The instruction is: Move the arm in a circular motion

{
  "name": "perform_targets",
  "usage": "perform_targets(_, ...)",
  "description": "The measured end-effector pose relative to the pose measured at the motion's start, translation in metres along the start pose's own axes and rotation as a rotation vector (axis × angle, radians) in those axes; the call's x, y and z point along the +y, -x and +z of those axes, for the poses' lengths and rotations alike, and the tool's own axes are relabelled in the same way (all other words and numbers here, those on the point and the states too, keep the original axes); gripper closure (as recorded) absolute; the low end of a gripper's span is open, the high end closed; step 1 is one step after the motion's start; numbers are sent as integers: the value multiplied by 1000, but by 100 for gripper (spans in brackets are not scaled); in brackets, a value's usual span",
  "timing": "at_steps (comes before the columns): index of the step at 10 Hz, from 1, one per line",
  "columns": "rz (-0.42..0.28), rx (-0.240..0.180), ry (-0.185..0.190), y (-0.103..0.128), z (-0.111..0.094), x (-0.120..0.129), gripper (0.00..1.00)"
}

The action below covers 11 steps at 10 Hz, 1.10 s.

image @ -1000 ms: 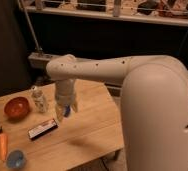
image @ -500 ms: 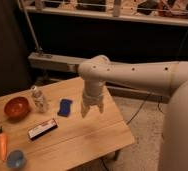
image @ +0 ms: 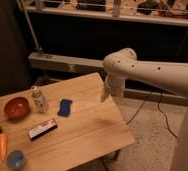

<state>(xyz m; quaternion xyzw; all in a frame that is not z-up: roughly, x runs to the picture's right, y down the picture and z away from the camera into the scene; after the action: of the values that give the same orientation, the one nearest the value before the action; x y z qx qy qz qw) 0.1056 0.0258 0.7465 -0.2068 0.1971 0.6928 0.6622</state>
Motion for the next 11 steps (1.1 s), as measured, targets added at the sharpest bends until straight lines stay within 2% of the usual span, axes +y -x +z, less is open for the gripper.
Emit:
perform_targets(1,28,-66,-38,41,-5,-7,35)
perform_targets(2,31,-94,-59,61,-9,-7,35)
perform_targets(3,22,-123,-77,82,-12,0,35)
perform_targets(4,-3,-151,-92,105,-16,18,35)
perform_targets(5,-32,-167,-104,118,-17,33,35)
perform_targets(7,-122,-184,-137,142,-16,77,35)
perform_targets(8,-204,-182,-153,150,-11,120,35)
perform_targets(9,-247,-177,-157,151,-7,143,35)
perform_targets(11,-388,-161,-142,142,6,221,35)
